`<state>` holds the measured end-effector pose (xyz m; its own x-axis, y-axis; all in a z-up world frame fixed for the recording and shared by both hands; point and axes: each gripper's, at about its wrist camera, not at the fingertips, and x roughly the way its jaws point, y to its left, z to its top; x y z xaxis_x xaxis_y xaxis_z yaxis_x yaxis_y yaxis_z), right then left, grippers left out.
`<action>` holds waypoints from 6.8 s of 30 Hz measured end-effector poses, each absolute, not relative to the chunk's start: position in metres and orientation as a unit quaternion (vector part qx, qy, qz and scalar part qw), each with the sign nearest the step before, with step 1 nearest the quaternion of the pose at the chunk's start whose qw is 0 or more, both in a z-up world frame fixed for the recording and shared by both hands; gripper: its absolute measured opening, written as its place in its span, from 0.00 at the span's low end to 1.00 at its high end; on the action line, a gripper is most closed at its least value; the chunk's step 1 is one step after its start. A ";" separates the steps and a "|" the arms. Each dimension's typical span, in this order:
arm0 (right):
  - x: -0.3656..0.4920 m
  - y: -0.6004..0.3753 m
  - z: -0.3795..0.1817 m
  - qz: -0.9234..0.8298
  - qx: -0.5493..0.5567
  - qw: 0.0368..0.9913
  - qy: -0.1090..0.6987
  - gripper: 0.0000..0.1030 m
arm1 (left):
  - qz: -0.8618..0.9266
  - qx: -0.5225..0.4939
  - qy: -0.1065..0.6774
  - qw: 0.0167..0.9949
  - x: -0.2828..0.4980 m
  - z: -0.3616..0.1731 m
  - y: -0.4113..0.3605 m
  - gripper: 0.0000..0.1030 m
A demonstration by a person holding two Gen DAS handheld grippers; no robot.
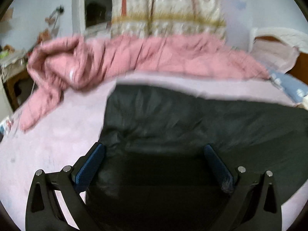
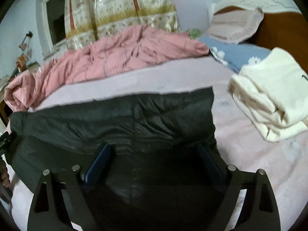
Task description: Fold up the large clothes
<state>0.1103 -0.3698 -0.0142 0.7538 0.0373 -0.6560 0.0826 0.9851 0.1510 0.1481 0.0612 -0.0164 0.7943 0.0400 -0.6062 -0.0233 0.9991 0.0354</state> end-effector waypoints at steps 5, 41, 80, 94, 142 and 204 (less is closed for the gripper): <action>0.124 -0.371 -0.025 -0.005 0.086 0.921 0.380 0.91 | 0.000 -0.028 0.347 0.938 0.160 -0.027 0.073 1.00; -0.017 -0.351 -0.022 0.032 0.275 0.873 0.402 1.00 | -0.119 -0.122 0.403 0.899 0.052 -0.024 0.034 0.99; -0.025 -0.360 -0.012 -0.003 0.244 0.913 0.327 0.33 | -0.123 -0.210 0.365 0.899 0.021 -0.029 0.059 0.29; -0.025 -0.388 -0.029 -0.010 0.301 0.888 0.347 0.82 | -0.027 -0.121 0.310 0.943 -0.009 -0.016 0.056 0.84; -0.018 -0.357 0.000 -0.027 0.194 0.945 0.261 0.37 | -0.200 -0.017 0.392 0.898 0.089 -0.010 -0.114 0.04; -0.037 -0.418 0.033 -0.088 0.163 0.954 0.236 0.30 | -0.161 -0.184 0.417 0.875 0.030 -0.031 0.061 0.45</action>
